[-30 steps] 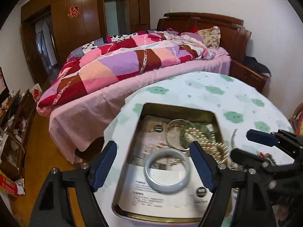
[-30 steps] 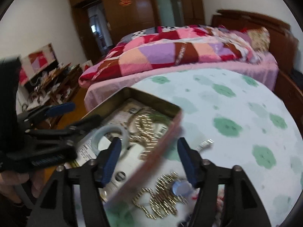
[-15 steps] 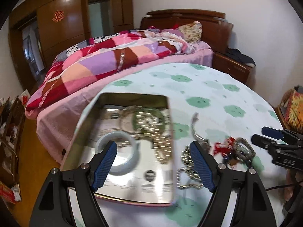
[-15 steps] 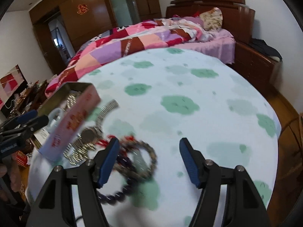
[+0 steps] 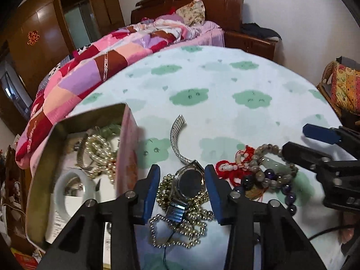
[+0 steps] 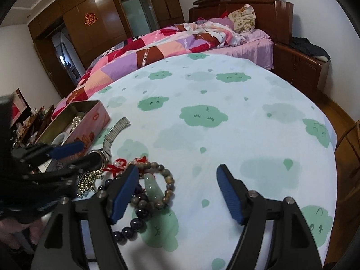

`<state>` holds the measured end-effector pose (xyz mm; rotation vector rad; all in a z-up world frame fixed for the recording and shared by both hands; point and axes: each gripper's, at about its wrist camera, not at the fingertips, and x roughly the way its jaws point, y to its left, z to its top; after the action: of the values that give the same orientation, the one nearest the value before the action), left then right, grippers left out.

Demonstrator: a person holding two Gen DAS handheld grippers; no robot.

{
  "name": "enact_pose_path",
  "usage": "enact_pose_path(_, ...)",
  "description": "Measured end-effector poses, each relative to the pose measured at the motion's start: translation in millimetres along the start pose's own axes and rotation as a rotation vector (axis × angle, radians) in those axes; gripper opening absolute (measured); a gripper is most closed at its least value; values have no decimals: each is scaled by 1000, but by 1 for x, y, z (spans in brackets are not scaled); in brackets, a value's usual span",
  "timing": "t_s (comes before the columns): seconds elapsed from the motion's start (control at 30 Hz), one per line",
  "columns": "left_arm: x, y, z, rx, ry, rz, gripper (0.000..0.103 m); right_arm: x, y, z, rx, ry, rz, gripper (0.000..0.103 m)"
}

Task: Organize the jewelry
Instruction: 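Grasp the silver watch band with the left gripper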

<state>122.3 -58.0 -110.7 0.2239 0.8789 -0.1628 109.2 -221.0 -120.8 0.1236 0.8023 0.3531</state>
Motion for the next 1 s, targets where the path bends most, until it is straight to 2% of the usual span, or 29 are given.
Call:
enact_pose_path(0.2,8,-5,-2,31,12,16,40,2,-1,0,4,12,3,75)
enact_pose_path(0.23,7,-5,-2,30,9,17,36,2,-1,0,4,12,3,75)
enact_pose_path(0.3,4,-5,-2,41,-4,25,21,3,-1,0,9,14,5,75)
enact_pose_path(0.37,-1,-4,-2,35,-16,7,14,4,-2,0,16,21,5,75)
enact_pose_path(0.5,-6,-10,-5,41,-21,-13,9,6,-4,0,26,34,3,75)
enact_pose_path(0.67,-6,-18,-8,58,-35,2,9,6,-4,-1,31,38,3,76)
enact_pose_path(1.0,3,-6,-7,-7,-10,-3,10,9,-4,-1,29,49,7,76)
